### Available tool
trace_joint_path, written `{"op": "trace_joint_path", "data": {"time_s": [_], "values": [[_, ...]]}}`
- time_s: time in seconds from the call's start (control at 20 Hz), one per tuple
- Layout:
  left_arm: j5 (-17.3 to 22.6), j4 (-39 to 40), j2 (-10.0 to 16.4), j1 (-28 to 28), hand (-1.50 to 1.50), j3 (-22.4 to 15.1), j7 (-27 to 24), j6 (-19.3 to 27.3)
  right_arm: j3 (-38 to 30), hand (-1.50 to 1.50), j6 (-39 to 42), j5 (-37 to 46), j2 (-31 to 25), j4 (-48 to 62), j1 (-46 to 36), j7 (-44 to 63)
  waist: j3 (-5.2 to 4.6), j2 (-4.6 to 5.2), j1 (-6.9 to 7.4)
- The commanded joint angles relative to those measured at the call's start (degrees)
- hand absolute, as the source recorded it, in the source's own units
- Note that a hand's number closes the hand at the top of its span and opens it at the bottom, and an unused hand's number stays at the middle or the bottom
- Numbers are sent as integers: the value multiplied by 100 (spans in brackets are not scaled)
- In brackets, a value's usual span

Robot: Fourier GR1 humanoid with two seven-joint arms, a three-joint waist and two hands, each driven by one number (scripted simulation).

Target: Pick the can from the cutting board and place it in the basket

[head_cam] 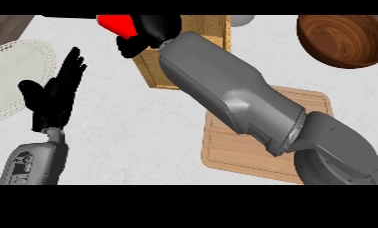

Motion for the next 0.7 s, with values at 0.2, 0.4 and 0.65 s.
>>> {"op": "trace_joint_path", "data": {"time_s": [0.2, 0.4, 0.65], "values": [[-141, 178, -137, -80, 0, -72, -105, 146, -104, 150, 711, 16, 51, 493, -199, 32, -5, 30, -6], [2, 115, 86, -291, 0, 64, 155, -24, -121, 150, 1625, -173, 51, 619, -199, 14, -6, 43, 43], [1, 106, 11, -230, 0, 7, 79, -44, -198, 150, 1585, -155, 51, 820, 58, -237, -5, 62, 73]]}}
